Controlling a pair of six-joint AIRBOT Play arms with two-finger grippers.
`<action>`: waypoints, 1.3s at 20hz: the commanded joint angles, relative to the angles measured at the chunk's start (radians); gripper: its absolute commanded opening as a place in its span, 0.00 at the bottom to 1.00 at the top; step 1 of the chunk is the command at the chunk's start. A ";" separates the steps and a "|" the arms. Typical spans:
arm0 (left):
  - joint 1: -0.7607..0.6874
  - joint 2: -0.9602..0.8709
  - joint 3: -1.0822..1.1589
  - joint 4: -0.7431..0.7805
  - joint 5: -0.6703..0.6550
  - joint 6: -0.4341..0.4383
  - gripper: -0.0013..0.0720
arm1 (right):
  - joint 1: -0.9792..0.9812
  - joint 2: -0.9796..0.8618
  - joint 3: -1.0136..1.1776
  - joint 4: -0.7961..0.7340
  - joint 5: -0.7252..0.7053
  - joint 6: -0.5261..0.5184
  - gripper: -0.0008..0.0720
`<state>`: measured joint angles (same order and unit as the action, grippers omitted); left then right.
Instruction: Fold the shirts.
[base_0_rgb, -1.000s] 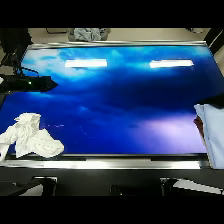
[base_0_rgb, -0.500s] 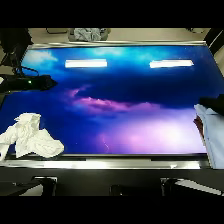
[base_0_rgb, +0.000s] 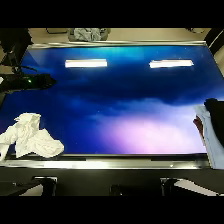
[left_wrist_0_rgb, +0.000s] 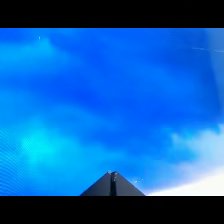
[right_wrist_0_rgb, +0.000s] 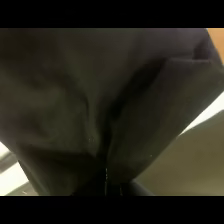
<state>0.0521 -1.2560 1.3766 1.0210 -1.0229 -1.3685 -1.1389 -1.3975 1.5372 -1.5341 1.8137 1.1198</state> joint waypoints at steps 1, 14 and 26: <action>0.000 0.000 0.000 0.000 0.002 0.000 0.06 | 0.010 0.004 -0.124 -0.091 -0.045 -0.005 0.07; -0.137 -0.059 0.364 0.611 -0.071 -0.188 0.06 | 0.429 0.010 0.446 0.042 -0.508 -0.118 0.97; -0.184 0.090 -0.224 0.553 -0.186 -0.327 0.93 | 1.113 -0.104 -0.087 0.129 -0.326 -0.074 0.86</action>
<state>-0.1307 -1.2461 1.2758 1.5871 -1.3209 -1.6634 -0.0761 -1.4960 1.5314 -1.4464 1.5108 1.0470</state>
